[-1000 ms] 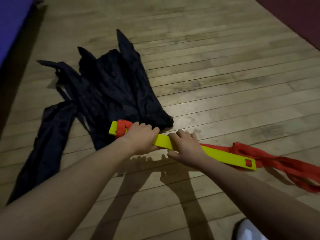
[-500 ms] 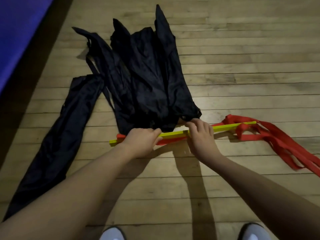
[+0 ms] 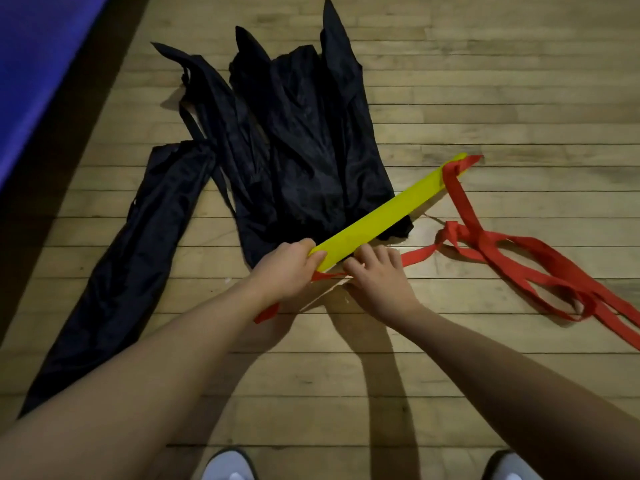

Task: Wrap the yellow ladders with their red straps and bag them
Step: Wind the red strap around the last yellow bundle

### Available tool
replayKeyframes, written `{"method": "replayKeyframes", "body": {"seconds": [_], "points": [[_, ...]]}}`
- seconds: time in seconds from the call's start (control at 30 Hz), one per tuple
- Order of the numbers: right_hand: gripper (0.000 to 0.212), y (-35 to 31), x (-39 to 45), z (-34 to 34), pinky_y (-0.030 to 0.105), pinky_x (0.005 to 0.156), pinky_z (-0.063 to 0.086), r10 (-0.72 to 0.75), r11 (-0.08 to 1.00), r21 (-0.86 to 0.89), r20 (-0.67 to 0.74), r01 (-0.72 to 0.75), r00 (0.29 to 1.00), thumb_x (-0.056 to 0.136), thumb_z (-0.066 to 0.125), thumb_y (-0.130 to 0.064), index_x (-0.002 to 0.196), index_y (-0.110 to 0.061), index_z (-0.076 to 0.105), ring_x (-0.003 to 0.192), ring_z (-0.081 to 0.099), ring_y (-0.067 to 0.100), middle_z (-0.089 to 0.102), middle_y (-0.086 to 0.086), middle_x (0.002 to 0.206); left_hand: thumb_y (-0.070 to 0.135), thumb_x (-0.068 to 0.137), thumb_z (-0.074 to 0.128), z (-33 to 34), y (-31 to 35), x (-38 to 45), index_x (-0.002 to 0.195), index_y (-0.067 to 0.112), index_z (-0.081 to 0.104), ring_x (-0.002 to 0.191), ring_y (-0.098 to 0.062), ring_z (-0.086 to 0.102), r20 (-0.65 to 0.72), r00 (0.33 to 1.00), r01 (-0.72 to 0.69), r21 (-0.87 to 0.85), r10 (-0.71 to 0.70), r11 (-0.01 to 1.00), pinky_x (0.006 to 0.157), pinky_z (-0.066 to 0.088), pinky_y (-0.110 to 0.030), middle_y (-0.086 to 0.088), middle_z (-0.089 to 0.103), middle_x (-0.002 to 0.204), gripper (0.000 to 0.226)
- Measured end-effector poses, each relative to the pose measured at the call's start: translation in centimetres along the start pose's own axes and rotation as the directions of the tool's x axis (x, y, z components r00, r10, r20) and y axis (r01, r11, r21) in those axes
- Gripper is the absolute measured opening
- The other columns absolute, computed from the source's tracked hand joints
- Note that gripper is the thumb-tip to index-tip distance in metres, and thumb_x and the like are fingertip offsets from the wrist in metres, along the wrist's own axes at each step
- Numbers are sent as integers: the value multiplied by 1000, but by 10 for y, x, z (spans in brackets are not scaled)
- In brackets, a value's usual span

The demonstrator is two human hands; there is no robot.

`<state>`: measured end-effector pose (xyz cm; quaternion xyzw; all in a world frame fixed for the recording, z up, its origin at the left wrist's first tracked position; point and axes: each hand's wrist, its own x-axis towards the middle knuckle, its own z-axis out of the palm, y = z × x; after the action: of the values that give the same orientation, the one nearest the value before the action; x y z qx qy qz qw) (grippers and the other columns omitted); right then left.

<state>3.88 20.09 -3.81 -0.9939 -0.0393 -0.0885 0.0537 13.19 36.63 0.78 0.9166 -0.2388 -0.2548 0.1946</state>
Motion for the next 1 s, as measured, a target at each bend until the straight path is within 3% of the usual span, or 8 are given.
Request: {"method": "replayKeyframes", "body": {"seconds": [0.13, 0.33, 0.4, 0.53, 0.63, 0.8, 0.9, 1.0], "points": [[6, -11, 11, -1, 38, 68, 31, 1, 992, 128, 87, -12, 996, 79, 58, -16, 82, -12, 56, 74, 52, 32, 57, 8, 80, 42, 102, 35, 1, -7, -3, 100, 18, 49, 84, -31, 58, -8, 1000, -3, 114, 4, 993, 68, 44, -40, -8, 60, 88, 28], [15, -1, 0, -18, 37, 58, 37, 92, 949, 249, 365, -192, 926, 100, 44, -25, 105, -11, 43, 75, 58, 37, 56, 8, 76, 61, 96, 29, 2, -16, -14, 105, 23, 39, 79, -23, 55, 92, 994, -79, 265, 56, 961, 63, 42, -38, 1, 51, 82, 40], [20, 7, -5, -21, 36, 59, 38, 97, 935, 289, 356, -207, 930, 100, 47, -30, 105, -11, 49, 77, 60, 34, 64, 8, 84, 74, 87, 31, 3, -18, -20, 112, 25, 37, 78, -19, 53, 112, 992, -100, 373, 62, 923, 61, 44, -35, 2, 52, 86, 55], [18, 24, -16, -23, 36, 61, 41, 176, 900, 345, 274, -267, 946, 97, 53, -24, 104, -10, 62, 85, 63, 33, 69, 8, 89, 71, 90, 30, 6, -28, -30, 121, 23, 38, 92, -28, 61, 53, 992, -127, 496, 116, 859, 64, 42, -33, -6, 59, 105, 58], [28, 29, -21, -27, 36, 60, 41, 273, 866, 363, 235, -345, 933, 97, 53, -23, 124, -13, 54, 85, 64, 34, 70, 8, 94, 69, 91, 27, 11, -29, -39, 126, 21, 37, 97, -32, 61, 75, 989, -147, 527, 127, 837, 65, 37, -35, -10, 58, 111, 61], [62, 27, -10, -26, 33, 70, 38, 229, 971, -16, 331, -237, 915, 100, 46, -21, 152, -26, 14, 84, 63, 28, 67, 2, 95, 31, 101, 36, 20, -29, -45, 137, 24, 34, 100, -30, 61, 57, 979, -195, 555, 197, 809, 67, 43, -35, -6, 57, 119, 37], [40, 30, 2, -23, 34, 84, 37, 210, 970, -185, 324, -155, 923, 94, 41, -11, 133, -23, 44, 98, 61, 28, 65, 2, 109, 26, 100, 37, 27, -27, -48, 130, 24, 36, 97, -27, 61, 89, 977, -208, 585, 192, 784, 63, 39, -34, -3, 60, 113, 31], [33, 37, 7, -21, 32, 84, 34, 215, 958, -251, 323, -135, 922, 89, 42, -7, 116, -20, 54, 99, 61, 26, 64, 1, 107, 21, 98, 40, 28, -29, -47, 122, 20, 40, 92, -27, 61, 97, 986, -168, 581, 137, 797, 65, 39, -33, -3, 63, 105, 24]]}}
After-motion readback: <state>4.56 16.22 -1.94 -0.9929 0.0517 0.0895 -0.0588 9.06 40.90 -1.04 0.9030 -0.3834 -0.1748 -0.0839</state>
